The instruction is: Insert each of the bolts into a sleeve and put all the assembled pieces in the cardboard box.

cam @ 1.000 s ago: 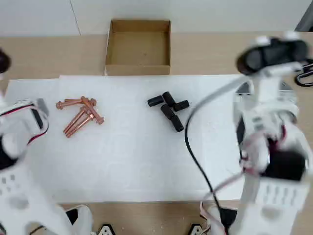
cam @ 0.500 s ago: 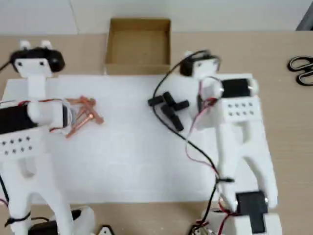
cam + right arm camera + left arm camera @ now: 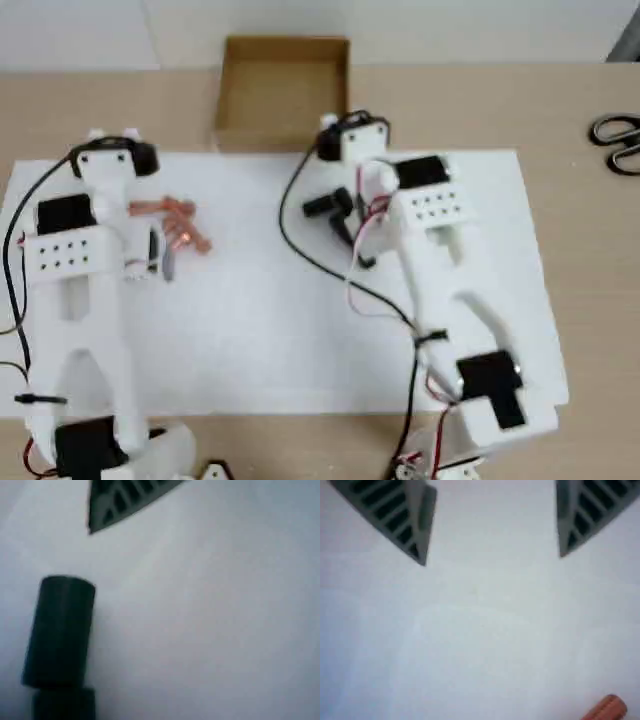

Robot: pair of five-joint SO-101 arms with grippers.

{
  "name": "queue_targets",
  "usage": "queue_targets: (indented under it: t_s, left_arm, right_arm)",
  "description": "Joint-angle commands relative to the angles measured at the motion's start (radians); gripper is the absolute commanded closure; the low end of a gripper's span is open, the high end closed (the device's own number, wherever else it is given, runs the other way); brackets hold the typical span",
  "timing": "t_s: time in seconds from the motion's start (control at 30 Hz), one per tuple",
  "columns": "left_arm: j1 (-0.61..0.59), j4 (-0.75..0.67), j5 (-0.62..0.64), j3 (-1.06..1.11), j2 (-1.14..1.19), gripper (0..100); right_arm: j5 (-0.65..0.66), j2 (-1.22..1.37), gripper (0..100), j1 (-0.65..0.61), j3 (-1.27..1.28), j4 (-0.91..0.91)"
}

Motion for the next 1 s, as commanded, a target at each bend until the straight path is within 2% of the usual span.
queue_targets:
  t_s: [0.0, 0.37, 0.8, 0.87, 0.97]
  left_arm:
    - [0.0, -0.014, -0.006, 0.002, -0.003, 84]
    - [0.0, -0.015, -0.005, 0.002, -0.003, 84]
    - [0.0, -0.015, -0.005, 0.002, 0.003, 84]
    - [0.0, -0.015, -0.005, 0.002, 0.003, 84]
    - [0.0, -0.015, -0.005, 0.002, 0.003, 84]
  right_arm:
    - [0.009, 0.041, 77.5, -0.015, -0.008, -0.065]
    - [0.008, 0.219, 77.5, -0.03, -0.009, -0.234]
    - [0.002, 0.317, 77.6, -0.058, -0.009, -0.274]
    - [0.002, 0.332, 80.3, -0.058, -0.009, -0.274]
    - [0.0, 0.354, 90.8, -0.058, -0.009, -0.269]
